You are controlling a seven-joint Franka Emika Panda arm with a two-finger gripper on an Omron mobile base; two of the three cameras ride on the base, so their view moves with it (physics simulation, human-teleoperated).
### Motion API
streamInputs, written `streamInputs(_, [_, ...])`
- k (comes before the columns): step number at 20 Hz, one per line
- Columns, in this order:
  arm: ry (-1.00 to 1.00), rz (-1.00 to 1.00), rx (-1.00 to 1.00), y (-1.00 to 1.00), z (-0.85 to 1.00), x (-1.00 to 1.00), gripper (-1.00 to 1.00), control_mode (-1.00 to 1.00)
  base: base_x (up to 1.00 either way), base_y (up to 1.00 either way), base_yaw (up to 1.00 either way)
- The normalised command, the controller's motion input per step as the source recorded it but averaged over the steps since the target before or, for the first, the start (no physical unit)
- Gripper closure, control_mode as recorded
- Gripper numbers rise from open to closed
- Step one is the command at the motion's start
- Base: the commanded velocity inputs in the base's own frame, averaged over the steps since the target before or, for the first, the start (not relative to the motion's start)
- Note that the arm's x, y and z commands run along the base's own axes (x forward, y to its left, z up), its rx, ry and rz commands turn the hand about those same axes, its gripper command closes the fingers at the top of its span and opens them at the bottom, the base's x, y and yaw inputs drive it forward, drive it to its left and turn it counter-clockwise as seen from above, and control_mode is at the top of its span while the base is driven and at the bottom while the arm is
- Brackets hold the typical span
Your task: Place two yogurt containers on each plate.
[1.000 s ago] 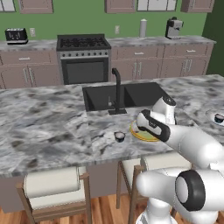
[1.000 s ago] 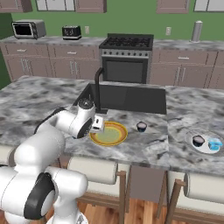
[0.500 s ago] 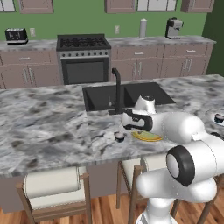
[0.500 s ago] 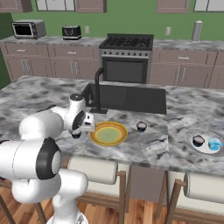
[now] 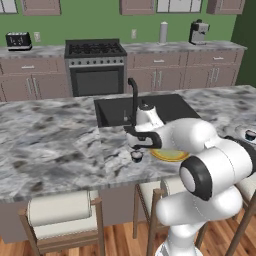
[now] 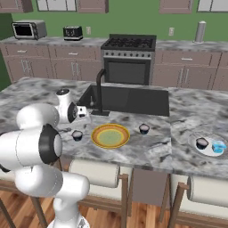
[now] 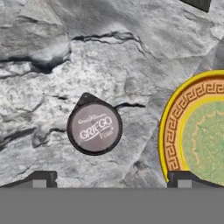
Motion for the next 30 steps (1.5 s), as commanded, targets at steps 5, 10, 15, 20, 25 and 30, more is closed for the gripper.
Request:
streamInputs(5, [-0.13,0.13,-0.07,0.07,-0.18,0.10,-1.00,-1.00,0.00,0.00,0.00])
streamInputs(10, [-0.03,0.11,0.00,0.04,-0.20,-0.01,-1.00,-1.00,0.00,0.00,0.00])
streamInputs(15, [0.00,0.05,0.00,0.19,-0.07,0.03,-1.00,-1.00,0.00,0.00,0.00])
streamInputs(20, [0.00,0.00,0.00,0.18,-0.06,0.13,-1.00,-1.00,0.00,0.00,0.00])
streamInputs(25, [0.04,0.00,0.00,0.01,-0.07,0.17,-1.00,-1.00,0.00,0.00,0.00])
streamInputs(30, [0.06,0.00,0.00,0.00,-0.12,0.18,-1.00,-1.00,0.00,0.00,0.00])
